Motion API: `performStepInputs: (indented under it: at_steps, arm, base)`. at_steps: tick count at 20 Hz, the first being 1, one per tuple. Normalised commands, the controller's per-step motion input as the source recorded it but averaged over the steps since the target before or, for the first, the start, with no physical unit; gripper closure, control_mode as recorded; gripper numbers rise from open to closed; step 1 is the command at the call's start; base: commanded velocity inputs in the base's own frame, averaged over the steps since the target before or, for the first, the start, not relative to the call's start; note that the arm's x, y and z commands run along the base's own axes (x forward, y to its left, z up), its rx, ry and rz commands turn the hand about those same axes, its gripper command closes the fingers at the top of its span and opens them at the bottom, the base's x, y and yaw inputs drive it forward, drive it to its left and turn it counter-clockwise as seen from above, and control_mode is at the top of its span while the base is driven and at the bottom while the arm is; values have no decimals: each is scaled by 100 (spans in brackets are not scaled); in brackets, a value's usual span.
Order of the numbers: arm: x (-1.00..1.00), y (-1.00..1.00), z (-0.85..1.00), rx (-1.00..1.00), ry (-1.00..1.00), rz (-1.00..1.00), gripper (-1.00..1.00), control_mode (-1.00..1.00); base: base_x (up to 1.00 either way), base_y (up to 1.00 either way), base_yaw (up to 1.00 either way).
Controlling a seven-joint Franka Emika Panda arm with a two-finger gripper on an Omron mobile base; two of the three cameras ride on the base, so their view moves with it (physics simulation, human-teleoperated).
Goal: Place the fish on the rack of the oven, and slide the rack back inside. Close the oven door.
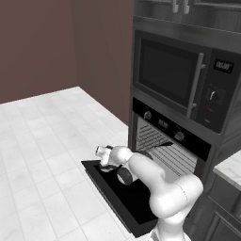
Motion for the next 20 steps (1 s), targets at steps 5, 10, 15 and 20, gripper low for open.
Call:
performStepInputs:
  at_steps: [5,10,15,20]
  arm:
    - [-36,51,99,9,0,12,-100,-100]
    - [-77,62,55,11,-1,6,-100,-100]
    - [-91,68,23,9,0,6,-100,-100]
    - [-58,59,8,11,0,1,-100,-100]
  base:
    - [0,0,0]
    - [0,0,0]
    - [0,0,0]
    - [0,0,0]
